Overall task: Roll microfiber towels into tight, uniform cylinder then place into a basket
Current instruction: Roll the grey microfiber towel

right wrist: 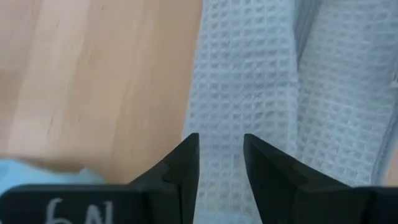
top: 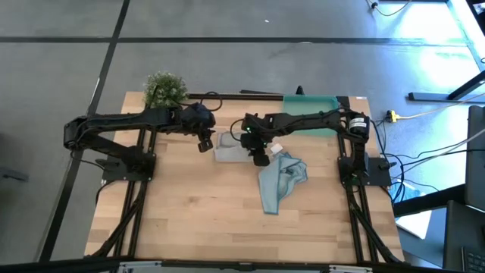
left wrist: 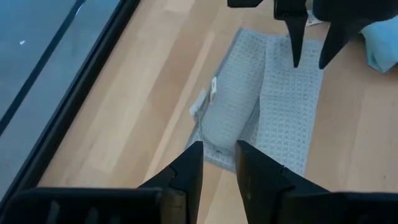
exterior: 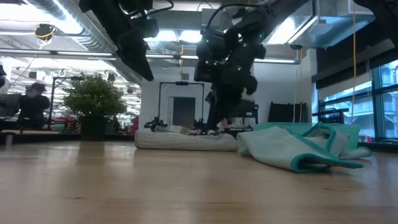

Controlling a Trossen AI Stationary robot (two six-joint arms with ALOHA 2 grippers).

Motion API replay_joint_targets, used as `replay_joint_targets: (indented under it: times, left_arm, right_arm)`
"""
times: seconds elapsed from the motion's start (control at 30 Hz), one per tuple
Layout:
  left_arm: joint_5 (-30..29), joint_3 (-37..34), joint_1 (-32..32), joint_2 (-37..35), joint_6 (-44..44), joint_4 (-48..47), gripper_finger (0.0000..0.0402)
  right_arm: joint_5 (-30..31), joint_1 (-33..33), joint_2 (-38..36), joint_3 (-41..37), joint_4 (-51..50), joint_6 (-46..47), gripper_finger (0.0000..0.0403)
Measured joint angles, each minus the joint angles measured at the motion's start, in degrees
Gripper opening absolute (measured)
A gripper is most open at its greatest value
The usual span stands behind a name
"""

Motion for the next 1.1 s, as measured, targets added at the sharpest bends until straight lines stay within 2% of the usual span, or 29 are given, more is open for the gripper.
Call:
replay_joint_targets:
  times: [0.17, 0.4, 0.6, 0.97, 1.1]
  left_arm:
    - [-0.02, 0.0, 0.0, 0.0, 0.03, -0.03, 0.0088]
    - [-0.05, 0.0, 0.0, 0.0, 0.04, -0.03, 0.0088]
    - [-0.07, 0.0, 0.0, 0.02, 0.68, 0.01, 0.0088]
    - [-0.07, 0.0, -0.01, 0.02, 0.72, 0.05, 0.0088]
    - [-0.05, 0.0, -0.01, 0.04, 1.16, 0.05, 0.0088]
  right_arm:
    - [0.16, 1.21, -0.03, 0.83, -4.93, -4.23, 0.0127]
    - [1.12, 3.37, -0.14, -0.45, -5.73, -5.96, 0.0126]
    - [6.05, 3.43, 0.23, -0.45, -5.22, -8.92, 0.0126]
    - [2.95, 4.34, 1.77, -0.4, -3.87, -8.9, 0.0126]
    - [7.56, 4.43, 2.63, -0.45, -3.48, -8.96, 0.0126]
